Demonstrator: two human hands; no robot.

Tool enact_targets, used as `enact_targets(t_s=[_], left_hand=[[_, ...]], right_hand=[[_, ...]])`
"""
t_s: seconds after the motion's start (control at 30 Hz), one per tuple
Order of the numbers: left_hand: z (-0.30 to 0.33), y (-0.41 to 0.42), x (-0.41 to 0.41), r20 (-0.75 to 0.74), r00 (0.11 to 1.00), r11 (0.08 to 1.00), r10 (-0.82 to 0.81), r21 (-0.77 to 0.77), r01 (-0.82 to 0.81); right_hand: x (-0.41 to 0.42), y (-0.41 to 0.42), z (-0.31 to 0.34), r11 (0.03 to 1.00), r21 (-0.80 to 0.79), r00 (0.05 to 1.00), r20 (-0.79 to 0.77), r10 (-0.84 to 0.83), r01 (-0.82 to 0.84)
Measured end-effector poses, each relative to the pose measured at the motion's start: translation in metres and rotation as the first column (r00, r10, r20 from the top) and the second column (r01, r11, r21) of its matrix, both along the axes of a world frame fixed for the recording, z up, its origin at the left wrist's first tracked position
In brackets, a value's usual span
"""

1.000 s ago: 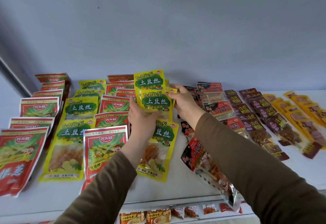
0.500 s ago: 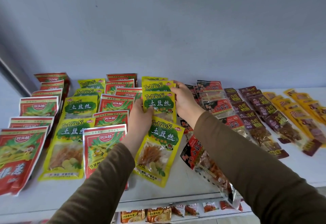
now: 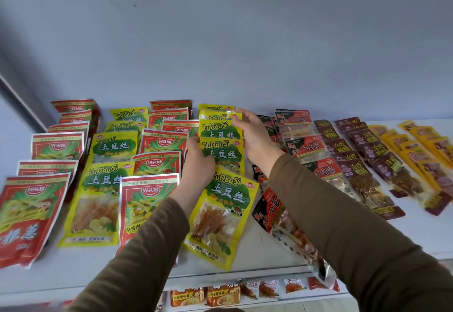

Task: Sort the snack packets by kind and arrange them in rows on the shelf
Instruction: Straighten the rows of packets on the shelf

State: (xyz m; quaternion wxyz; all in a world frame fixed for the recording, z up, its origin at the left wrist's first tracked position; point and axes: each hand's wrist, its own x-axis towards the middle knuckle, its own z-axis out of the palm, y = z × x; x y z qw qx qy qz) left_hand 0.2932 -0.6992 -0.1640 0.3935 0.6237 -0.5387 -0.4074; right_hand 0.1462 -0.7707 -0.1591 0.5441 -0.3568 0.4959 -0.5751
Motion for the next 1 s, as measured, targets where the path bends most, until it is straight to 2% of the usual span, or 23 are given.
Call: enact_targets(t_s=[0.1,0.2,0.27,0.3,0.33,0.4,0.47,0.5,0.53,0.6,0.73,0.9,1.0], left_hand=[[-0.005,-0.002,0.0,0.041,0.999,0.999,-0.018,-0.05,0.02],[-0.005,0.006,0.001,0.227,0.973,0.96,0.034,-0.279,0.031],[0.002,0.02,0.01,0.376,0.927,0.879,-0.012,-0.438,0.188],[0.007,0.031,0.019,0.466,0.881,0.831,-0.084,-0.454,0.32],[0.01,0.04,0.031,0.564,0.805,0.771,-0.185,-0.424,0.475],[0.015,0.06,0.049,0.734,0.553,0.643,-0.394,-0.211,0.737],[0.01,0.076,0.055,0.817,0.309,0.577,-0.488,0.036,0.816],[0.004,0.081,0.055,0.835,0.236,0.579,-0.496,0.116,0.807],[-0.002,0.085,0.052,0.848,0.208,0.596,-0.487,0.149,0.789],[-0.015,0.09,0.045,0.87,0.227,0.659,-0.437,0.138,0.739],[-0.028,0.097,0.027,0.911,0.314,0.764,-0.267,0.001,0.645],[-0.034,0.103,0.013,0.885,0.418,0.835,-0.205,-0.065,0.546],[-0.036,0.104,0.012,0.879,0.42,0.839,-0.228,-0.041,0.542]], right_hand=[[-0.002,0.0,-0.002,1.0,-0.004,0.996,-0.085,-0.009,0.009],[-0.005,-0.001,-0.002,0.999,-0.034,0.986,-0.167,-0.021,0.015],[-0.008,-0.002,-0.002,0.999,-0.035,0.984,-0.175,-0.022,0.016],[-0.009,-0.002,-0.002,1.0,-0.027,0.986,-0.164,-0.013,0.009],[-0.01,-0.001,-0.001,1.0,-0.017,0.99,-0.142,-0.003,0.001],[-0.013,-0.003,-0.003,1.0,0.008,0.994,-0.106,0.007,-0.006],[-0.012,-0.006,-0.005,0.999,0.038,0.998,-0.066,0.025,-0.022],[-0.011,-0.006,-0.006,0.998,0.057,0.998,-0.047,0.038,-0.035],[-0.01,-0.006,-0.007,0.996,0.075,0.998,-0.04,0.051,-0.048],[-0.008,-0.005,-0.007,0.992,0.097,0.996,-0.025,0.086,-0.083],[-0.005,-0.002,-0.007,0.976,0.13,0.984,0.041,0.172,-0.176],[-0.003,-0.001,-0.009,0.973,0.175,0.988,-0.017,0.155,-0.15],[-0.001,-0.003,-0.015,0.969,0.215,0.987,-0.073,0.141,-0.122]])
